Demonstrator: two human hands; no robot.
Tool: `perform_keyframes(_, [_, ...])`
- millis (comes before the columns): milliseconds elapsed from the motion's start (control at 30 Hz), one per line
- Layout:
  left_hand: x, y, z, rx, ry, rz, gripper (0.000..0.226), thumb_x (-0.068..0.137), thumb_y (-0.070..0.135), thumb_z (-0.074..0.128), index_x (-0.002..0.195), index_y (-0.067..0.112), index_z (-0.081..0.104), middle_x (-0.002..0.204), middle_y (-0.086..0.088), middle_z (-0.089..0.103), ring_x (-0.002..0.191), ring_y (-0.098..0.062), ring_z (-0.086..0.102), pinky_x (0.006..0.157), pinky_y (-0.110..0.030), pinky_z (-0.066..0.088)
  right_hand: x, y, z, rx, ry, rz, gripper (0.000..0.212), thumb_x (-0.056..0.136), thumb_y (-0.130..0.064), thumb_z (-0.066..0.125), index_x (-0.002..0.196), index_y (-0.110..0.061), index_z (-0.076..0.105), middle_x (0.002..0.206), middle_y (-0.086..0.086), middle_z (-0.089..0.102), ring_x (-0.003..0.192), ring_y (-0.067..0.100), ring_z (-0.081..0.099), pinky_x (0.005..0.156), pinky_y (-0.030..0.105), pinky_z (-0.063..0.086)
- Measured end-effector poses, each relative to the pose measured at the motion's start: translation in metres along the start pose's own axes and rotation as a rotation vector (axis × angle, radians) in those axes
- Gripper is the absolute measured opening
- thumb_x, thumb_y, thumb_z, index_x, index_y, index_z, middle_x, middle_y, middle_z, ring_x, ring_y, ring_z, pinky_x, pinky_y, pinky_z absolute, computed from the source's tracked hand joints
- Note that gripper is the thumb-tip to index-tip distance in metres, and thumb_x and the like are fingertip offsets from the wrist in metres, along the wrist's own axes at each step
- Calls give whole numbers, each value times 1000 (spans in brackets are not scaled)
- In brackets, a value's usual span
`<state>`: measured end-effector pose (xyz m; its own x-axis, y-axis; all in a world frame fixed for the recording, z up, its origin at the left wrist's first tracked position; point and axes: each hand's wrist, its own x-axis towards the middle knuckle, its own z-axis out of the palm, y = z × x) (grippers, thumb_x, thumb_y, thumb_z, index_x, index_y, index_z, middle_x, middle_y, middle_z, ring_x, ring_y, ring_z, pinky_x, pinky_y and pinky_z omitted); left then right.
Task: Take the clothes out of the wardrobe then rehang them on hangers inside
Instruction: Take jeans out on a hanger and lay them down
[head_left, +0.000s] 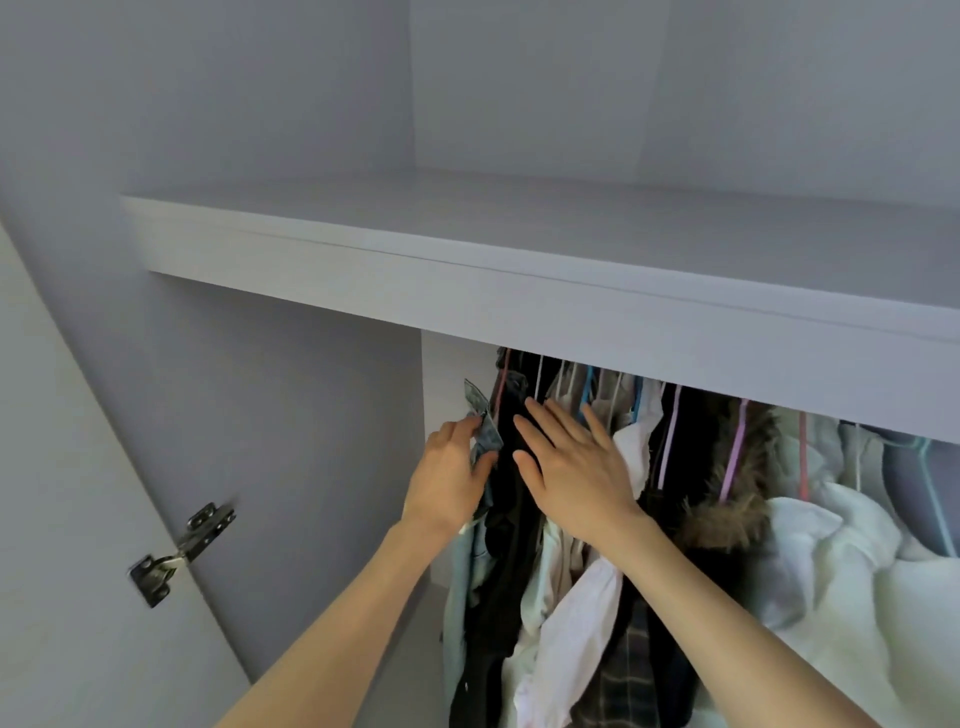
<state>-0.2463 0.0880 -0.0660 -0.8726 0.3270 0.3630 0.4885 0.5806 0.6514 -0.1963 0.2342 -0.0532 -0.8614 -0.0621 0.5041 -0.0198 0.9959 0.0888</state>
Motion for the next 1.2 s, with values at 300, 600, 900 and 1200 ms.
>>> perform_keyframes(300, [28, 8, 13, 69, 117, -12, 40, 93, 22, 53, 130, 7, 47, 115, -13, 44, 108, -27, 46, 88, -34, 46, -1, 4, 7, -7, 54, -23, 48, 91, -37, 32, 120, -15, 63, 131, 4, 57, 121, 21, 54, 105, 48, 37])
perform_keyframes(600, [56, 6, 25, -63, 63, -31, 20, 97, 8, 41, 104, 0, 57, 103, -14, 54, 98, -27, 49, 82, -28, 38, -1, 6, 10, 43, 49, -20, 46, 93, -38, 34, 121, -16, 62, 133, 4, 55, 123, 21, 51, 107, 44, 25])
perform_keyframes(900, [56, -10, 9, -228, 278, -42, 13, 95, 5, 43, 93, 7, 56, 91, -9, 55, 77, -19, 51, 61, -12, 31, -1, 7, 10, 59, 57, -33, 45, 93, -37, 34, 122, -17, 61, 134, 2, 54, 124, 20, 51, 107, 43, 24])
perform_keyframes(1200, [33, -8, -25, -214, 367, 20, 12, 94, 5, 46, 96, 5, 58, 86, 3, 50, 73, -9, 49, 63, -4, 36, 3, 4, 13, 68, 10, -33, 48, 94, -39, 30, 126, -16, 59, 136, 3, 52, 126, 21, 49, 108, 43, 23])
